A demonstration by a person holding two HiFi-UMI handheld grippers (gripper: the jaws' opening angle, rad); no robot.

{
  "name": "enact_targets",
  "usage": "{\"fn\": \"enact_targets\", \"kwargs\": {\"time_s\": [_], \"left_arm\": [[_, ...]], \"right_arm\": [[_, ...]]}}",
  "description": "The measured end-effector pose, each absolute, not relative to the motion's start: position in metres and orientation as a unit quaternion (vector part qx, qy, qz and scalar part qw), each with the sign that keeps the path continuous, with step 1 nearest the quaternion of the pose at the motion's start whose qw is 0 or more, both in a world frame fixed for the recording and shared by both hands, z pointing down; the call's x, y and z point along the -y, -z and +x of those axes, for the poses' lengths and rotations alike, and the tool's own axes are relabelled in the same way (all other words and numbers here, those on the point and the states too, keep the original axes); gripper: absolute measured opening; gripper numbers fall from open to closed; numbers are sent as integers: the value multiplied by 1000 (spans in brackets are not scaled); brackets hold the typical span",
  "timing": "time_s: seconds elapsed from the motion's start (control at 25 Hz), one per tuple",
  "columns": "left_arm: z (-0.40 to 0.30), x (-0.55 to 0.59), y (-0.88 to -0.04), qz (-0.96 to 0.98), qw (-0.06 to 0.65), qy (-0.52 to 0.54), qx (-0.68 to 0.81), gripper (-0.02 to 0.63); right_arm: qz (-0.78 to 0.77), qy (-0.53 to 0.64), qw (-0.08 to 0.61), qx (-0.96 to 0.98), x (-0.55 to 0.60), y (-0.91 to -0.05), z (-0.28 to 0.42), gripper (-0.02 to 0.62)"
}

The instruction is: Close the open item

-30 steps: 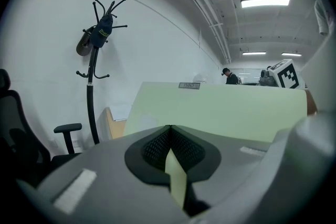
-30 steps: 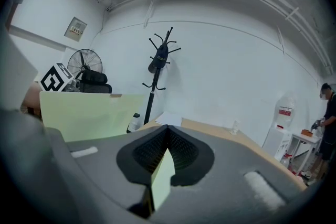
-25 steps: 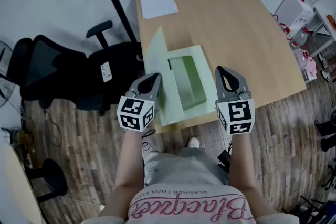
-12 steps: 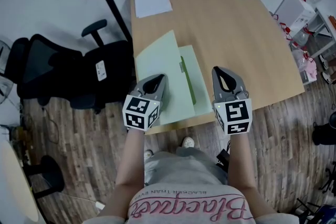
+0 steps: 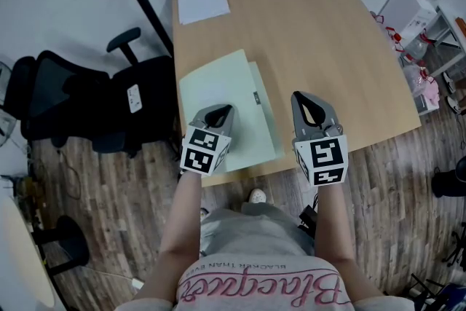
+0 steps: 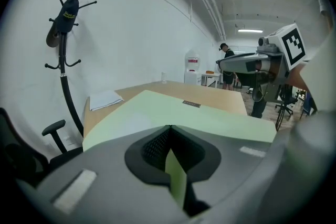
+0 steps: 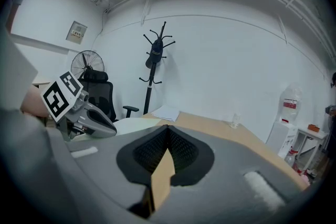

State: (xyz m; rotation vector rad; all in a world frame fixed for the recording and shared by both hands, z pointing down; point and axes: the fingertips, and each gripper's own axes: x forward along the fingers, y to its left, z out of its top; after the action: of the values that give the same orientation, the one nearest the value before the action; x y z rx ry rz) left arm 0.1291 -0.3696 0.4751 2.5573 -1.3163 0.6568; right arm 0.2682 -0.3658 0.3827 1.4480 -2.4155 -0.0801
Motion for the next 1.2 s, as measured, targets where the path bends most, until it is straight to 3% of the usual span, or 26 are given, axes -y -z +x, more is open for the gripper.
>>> {"fn": "enact_targets", "kwargs": {"time_s": [0.44,1.2], "left_arm": [[161,375,-506,855,65,-331,394,20],[197,378,-536,851,57,-397,339,20]], "right_arm": [[507,15,162,846,374,-392,281,3],[496,2,168,852,380,-401,283,3]]}}
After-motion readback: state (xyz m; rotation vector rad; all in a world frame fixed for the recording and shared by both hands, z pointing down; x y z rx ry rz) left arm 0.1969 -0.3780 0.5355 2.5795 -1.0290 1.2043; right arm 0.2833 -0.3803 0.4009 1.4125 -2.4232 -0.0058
